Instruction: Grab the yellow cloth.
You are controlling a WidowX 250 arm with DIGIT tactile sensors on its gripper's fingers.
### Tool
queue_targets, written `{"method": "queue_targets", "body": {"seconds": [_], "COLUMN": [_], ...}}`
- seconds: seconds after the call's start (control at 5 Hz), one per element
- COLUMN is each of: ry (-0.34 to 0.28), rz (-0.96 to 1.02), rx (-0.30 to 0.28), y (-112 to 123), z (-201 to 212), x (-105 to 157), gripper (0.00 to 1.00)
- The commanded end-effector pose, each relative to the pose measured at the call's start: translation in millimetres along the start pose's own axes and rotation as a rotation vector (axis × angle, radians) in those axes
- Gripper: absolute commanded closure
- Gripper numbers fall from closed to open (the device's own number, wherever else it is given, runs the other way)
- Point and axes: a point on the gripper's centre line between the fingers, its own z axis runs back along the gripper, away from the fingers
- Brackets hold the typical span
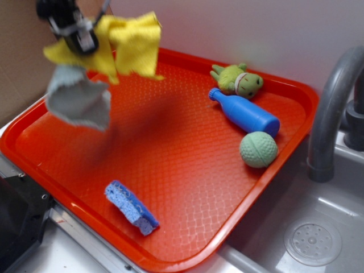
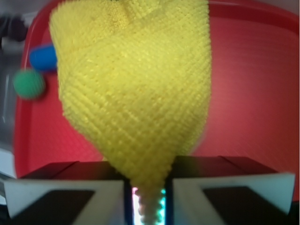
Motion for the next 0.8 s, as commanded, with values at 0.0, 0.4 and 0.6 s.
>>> {"method": "queue_targets", "body": {"seconds": [0.0,0.4,0.6], "ry": [-0.058,-0.075,-0.071], "rz": [0.213,0.246,0.255], "rx": [-0.028,-0.014,0.006], "y": [-11,-10,-9], "z": [73,64,62], "x": [21,24,20], "gripper": [1.00,1.00,1.00]}}
